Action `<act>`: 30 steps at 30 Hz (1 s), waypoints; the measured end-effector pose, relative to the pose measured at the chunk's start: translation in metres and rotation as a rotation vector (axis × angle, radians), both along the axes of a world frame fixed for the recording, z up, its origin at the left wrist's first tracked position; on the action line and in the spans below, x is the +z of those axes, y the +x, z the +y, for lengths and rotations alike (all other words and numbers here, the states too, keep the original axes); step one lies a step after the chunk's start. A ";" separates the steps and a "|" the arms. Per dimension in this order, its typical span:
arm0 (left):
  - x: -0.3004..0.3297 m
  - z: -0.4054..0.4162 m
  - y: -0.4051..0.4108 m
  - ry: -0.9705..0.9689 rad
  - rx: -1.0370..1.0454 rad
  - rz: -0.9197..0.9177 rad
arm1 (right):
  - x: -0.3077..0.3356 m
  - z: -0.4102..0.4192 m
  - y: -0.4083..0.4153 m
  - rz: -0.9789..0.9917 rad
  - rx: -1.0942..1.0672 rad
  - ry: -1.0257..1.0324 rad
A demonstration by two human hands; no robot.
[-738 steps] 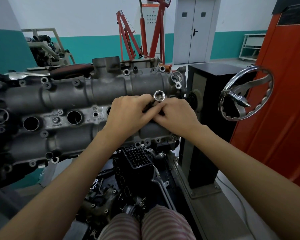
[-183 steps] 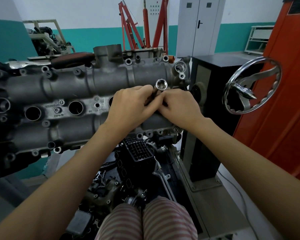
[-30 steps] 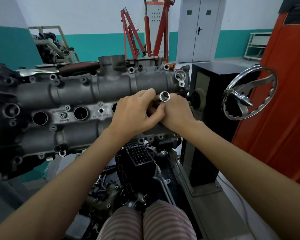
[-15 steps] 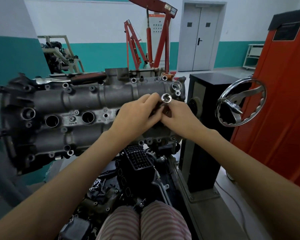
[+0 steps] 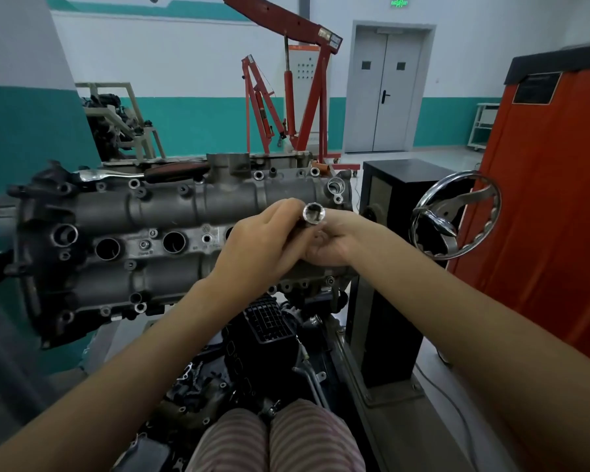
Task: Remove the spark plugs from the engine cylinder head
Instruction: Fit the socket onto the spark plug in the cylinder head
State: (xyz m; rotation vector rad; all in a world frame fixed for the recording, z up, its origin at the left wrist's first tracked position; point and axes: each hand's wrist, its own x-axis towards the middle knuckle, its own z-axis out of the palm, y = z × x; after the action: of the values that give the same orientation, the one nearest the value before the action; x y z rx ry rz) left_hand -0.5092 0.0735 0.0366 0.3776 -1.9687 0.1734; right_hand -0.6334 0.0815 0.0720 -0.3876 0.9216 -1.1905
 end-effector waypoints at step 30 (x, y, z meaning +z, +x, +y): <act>0.018 -0.030 -0.016 1.504 -0.064 0.190 | -0.032 0.020 0.013 0.176 0.122 -0.034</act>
State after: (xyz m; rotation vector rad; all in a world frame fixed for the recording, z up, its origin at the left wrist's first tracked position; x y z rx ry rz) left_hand -0.5248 0.0436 0.0550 1.1956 -1.5723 -1.3957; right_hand -0.6202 0.1020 0.0399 -0.5752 1.0156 -1.0739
